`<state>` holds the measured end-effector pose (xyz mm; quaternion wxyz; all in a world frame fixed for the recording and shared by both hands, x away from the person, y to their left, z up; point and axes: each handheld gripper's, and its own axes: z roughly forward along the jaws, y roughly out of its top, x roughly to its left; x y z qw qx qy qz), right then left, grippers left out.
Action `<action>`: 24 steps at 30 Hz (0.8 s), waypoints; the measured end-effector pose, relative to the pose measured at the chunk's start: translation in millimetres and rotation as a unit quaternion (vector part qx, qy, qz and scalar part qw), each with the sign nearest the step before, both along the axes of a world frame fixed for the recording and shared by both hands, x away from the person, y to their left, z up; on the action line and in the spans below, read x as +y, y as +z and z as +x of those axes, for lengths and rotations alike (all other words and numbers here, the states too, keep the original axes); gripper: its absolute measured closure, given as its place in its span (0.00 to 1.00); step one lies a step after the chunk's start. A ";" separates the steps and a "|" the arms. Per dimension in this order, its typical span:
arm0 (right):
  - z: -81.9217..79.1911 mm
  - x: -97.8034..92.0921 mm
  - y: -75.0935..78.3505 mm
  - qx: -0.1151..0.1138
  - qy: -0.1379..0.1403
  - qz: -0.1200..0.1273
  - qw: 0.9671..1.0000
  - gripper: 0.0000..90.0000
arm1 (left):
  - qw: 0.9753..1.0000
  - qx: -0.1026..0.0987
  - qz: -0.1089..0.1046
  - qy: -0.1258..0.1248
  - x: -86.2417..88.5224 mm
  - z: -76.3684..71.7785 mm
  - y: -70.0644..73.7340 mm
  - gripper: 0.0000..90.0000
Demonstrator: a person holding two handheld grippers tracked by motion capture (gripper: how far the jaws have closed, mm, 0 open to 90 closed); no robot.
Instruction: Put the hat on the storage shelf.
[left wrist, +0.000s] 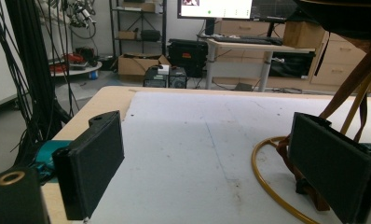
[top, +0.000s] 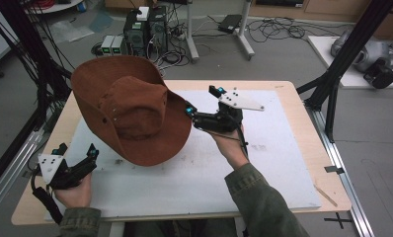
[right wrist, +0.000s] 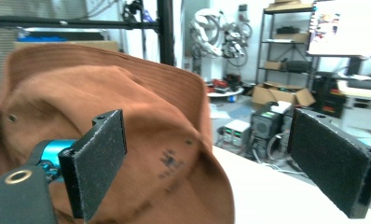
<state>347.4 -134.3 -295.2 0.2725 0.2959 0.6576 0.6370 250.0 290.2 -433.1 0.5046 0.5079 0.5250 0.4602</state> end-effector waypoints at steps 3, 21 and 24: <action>-0.4 -13.0 -4.1 0.003 -0.014 0.000 1.000 0.12 | 1.000 0.000 0.001 0.000 -0.4 -0.2 0.1 0.12; -8.1 -80.0 -30.9 0.020 -0.103 0.015 0.994 0.12 | 1.000 0.002 0.001 -0.002 -2.2 0.2 -0.5 0.12; -9.2 -86.3 -35.0 0.020 -0.110 0.017 0.994 0.12 | 1.000 0.004 0.001 -0.003 -2.5 0.2 -0.6 0.12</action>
